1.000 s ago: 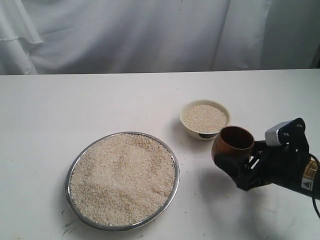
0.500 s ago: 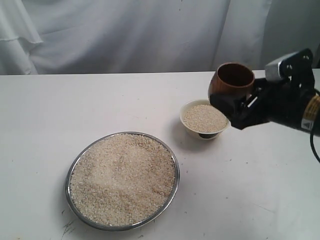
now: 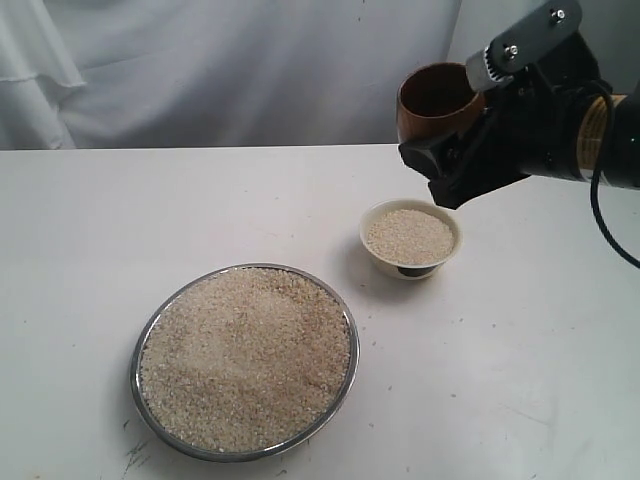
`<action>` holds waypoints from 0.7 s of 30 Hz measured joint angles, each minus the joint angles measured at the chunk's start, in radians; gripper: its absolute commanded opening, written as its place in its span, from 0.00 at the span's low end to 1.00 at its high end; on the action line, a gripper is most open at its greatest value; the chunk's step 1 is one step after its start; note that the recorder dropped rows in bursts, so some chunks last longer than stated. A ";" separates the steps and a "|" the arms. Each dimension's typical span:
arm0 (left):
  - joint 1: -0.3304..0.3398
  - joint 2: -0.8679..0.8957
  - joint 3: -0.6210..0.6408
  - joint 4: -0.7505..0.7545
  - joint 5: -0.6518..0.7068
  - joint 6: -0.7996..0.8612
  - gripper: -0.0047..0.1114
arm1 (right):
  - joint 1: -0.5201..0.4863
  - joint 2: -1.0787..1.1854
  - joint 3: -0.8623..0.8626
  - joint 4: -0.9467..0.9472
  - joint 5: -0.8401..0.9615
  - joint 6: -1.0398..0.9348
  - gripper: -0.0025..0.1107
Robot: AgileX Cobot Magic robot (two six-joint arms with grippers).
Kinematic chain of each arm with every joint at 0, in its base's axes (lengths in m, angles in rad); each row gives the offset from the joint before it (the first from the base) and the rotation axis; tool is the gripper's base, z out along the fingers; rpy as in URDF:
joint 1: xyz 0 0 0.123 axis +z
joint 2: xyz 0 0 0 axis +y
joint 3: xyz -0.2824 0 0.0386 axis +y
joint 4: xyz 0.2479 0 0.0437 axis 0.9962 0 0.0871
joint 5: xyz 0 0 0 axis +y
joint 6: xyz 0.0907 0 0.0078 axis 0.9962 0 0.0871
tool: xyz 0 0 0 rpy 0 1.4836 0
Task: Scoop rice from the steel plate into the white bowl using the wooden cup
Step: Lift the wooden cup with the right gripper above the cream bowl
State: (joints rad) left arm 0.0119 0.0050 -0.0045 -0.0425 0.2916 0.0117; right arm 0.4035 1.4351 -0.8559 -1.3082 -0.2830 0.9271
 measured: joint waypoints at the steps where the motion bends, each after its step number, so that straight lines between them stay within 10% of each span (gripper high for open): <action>1: 0.000 0.000 0.000 0.000 0.000 0.000 0.04 | 0.004 -0.004 0.000 -0.007 0.010 0.012 0.02; 21: 0.000 0.000 0.000 0.000 0.000 0.000 0.04 | 0.015 0.016 -0.008 -0.020 0.051 -0.001 0.02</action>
State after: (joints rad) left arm 0.0119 0.0050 -0.0045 -0.0425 0.2916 0.0117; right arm 0.4183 1.4508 -0.8642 -1.3279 -0.2319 0.9263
